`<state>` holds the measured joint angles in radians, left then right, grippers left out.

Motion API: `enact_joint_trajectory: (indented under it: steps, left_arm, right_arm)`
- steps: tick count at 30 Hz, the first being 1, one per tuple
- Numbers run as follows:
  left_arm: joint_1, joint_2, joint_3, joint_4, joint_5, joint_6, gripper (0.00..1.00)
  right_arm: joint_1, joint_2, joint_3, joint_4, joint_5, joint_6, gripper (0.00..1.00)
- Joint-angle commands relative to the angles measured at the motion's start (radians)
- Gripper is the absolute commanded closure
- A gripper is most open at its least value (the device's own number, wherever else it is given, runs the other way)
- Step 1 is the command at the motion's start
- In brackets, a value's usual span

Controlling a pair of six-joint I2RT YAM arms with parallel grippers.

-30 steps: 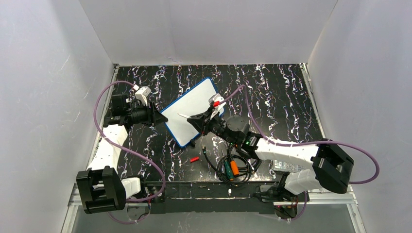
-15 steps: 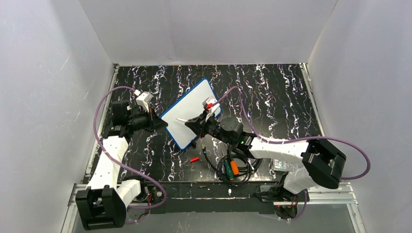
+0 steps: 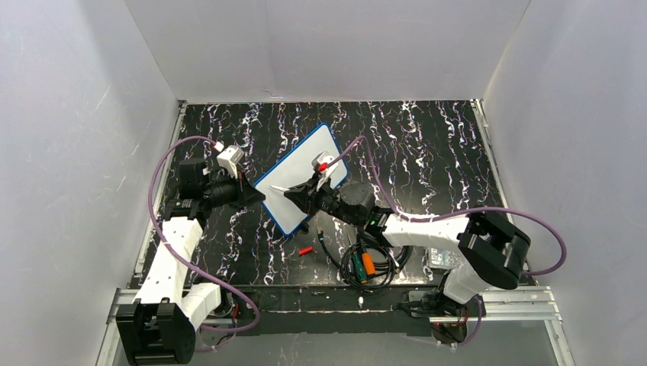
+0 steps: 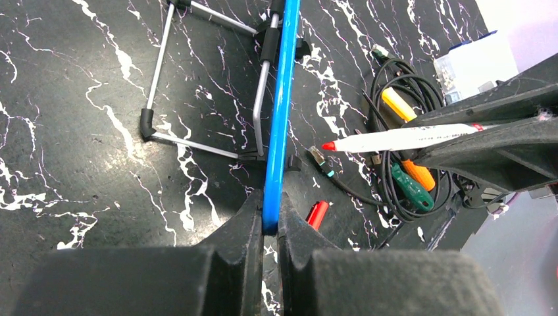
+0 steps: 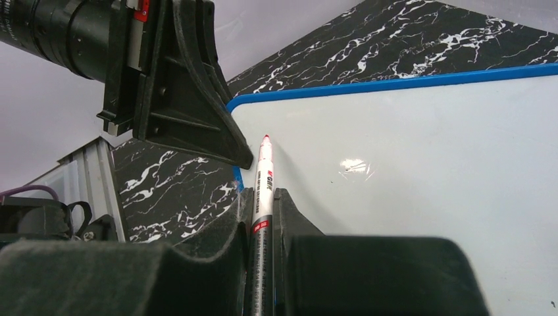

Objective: Write a sentence on the whiteboard

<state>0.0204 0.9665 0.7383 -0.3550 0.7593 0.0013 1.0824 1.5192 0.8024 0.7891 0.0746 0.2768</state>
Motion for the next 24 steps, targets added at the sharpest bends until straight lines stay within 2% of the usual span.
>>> enact_joint_trajectory:
  steps: [1,24]
  left_arm:
    - [-0.006,0.022,0.011,-0.076,-0.035,0.055,1.00]
    - [-0.005,0.022,0.013,-0.075,-0.015,0.055,1.00]
  right_arm:
    - [0.005,0.021,0.043,0.097,0.004,-0.021,0.99]
    - [0.005,0.104,0.097,0.073,0.033,-0.055,0.99]
